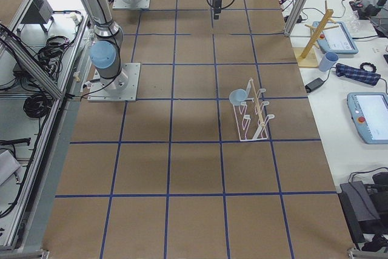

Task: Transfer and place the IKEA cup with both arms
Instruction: 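Move the right gripper toward the light blue cup on the rack, then lower the right gripper around the light blue cup and close it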

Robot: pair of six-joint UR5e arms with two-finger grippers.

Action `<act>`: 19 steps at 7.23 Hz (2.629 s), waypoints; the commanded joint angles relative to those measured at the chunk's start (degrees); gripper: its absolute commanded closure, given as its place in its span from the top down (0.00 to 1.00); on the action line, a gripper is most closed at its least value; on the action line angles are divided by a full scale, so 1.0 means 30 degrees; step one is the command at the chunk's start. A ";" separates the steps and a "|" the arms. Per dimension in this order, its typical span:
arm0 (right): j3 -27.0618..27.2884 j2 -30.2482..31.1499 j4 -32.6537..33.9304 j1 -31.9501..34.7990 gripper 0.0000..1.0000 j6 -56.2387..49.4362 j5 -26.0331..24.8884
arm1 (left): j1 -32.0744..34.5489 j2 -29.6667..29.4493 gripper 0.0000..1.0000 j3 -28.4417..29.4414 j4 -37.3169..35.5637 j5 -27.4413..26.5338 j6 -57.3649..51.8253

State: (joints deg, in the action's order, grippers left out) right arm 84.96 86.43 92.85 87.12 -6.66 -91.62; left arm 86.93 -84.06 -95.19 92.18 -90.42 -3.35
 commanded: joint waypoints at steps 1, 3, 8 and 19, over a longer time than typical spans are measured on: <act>0.0097 -0.0040 0.0252 -0.3238 1.00 -0.3996 0.1358 | -0.0001 -0.0076 1.00 -0.0028 0.0006 -0.0008 0.0002; 0.0767 -0.0186 0.0424 -0.6526 1.00 -0.6270 0.3927 | -0.0001 -0.0133 1.00 -0.0057 0.0006 -0.0154 0.0002; 0.1475 -0.3139 0.1627 -1.1724 1.00 -0.9850 0.7422 | -0.0031 -0.0280 1.00 0.0294 0.0884 -0.0096 0.0002; 0.1444 -0.6864 0.5168 -1.1697 1.00 -0.6980 0.8100 | -0.0089 -0.0252 1.00 -0.0057 0.0592 -0.0272 0.0002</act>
State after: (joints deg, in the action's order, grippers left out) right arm 89.16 66.70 107.10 52.06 -27.77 -67.37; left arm 86.66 -84.85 -95.33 93.96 -91.26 -3.30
